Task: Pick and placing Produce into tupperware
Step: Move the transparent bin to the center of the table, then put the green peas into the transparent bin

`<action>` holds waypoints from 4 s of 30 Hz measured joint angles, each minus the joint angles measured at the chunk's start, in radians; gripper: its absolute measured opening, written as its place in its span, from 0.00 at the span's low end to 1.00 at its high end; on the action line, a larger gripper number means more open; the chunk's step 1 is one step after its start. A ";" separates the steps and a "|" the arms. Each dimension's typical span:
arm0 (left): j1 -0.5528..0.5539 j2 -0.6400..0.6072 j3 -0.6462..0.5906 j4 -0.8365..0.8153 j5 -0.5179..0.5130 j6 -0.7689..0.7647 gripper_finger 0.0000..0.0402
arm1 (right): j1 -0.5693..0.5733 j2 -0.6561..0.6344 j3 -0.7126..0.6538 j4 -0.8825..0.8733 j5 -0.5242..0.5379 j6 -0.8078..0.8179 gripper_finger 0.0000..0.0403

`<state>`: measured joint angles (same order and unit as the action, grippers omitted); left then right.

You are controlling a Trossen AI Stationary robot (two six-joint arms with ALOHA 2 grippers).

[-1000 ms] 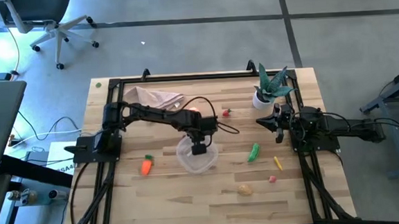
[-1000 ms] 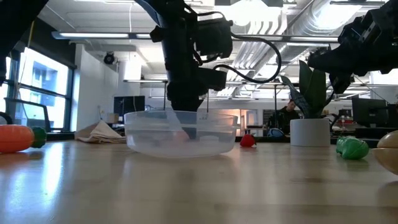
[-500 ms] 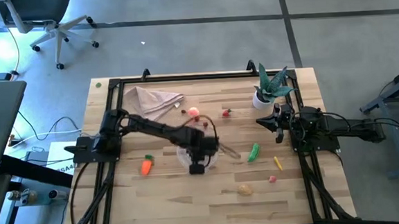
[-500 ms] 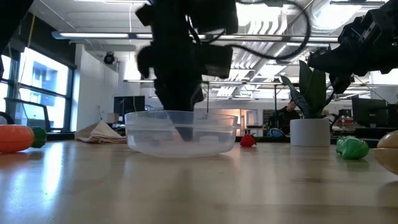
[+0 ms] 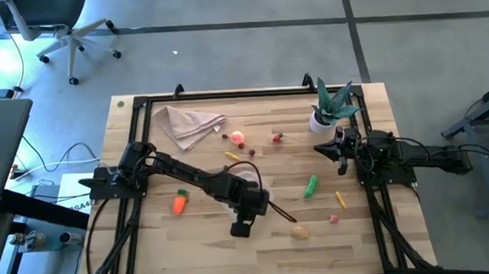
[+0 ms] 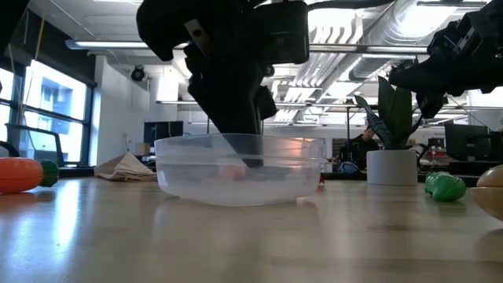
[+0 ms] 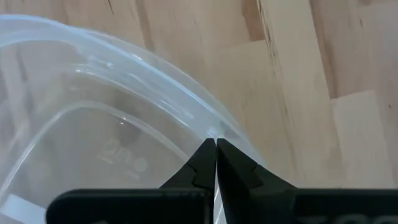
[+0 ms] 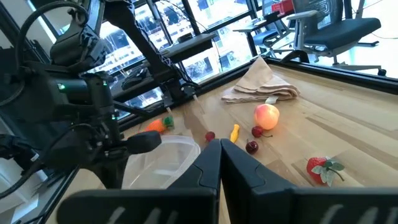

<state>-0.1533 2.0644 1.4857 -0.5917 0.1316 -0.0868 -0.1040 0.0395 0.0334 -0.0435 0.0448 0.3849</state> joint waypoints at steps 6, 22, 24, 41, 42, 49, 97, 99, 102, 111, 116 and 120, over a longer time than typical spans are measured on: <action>0.004 0.000 0.000 -0.001 -0.013 0.005 0.01 | 0.000 0.000 0.000 0.000 0.000 0.000 0.00; 0.002 -0.064 0.000 -0.060 -0.175 0.032 0.01 | 0.000 -0.001 0.000 -0.001 -0.012 0.000 0.00; 0.002 -0.101 0.000 -0.099 -0.216 0.032 0.01 | 0.001 0.000 0.000 -0.003 -0.021 0.000 0.00; 0.002 -0.442 -0.005 -0.398 -0.521 -0.044 0.01 | 0.000 0.000 0.000 -0.006 -0.047 0.001 0.00; 0.002 -0.461 -0.014 -0.411 -0.533 -0.054 0.01 | 0.000 0.000 0.000 -0.006 -0.048 0.001 0.00; 0.004 -0.634 -0.178 -0.384 -0.587 -0.127 0.01 | 0.000 0.000 0.000 -0.006 -0.053 0.002 0.00; 0.002 -1.288 -0.859 0.121 -0.360 -0.208 0.01 | 0.000 -0.001 0.000 0.020 -0.048 0.000 0.00; 0.002 -1.288 -0.859 0.120 -0.360 -0.210 0.01 | 0.000 -0.001 0.000 0.019 -0.048 0.000 0.00; 0.002 -1.288 -0.859 0.120 -0.360 -0.239 0.01 | 0.000 -0.001 0.000 0.016 -0.048 -0.006 0.00; 0.002 -1.288 -0.859 0.117 -0.372 -0.255 0.01 | 0.000 0.000 0.000 0.006 -0.015 -0.027 0.00; 0.002 -1.288 -0.859 0.118 -0.372 -0.255 0.01 | 0.000 0.000 0.000 0.006 -0.015 -0.027 0.00; 0.002 -1.288 -0.859 0.118 -0.374 -0.255 0.01 | 0.000 0.000 0.000 0.007 -0.015 -0.023 0.00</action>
<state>-0.1509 0.7761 0.6270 -0.4736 -0.2420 -0.3418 -0.1036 0.0391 0.0335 -0.0362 0.0299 0.3621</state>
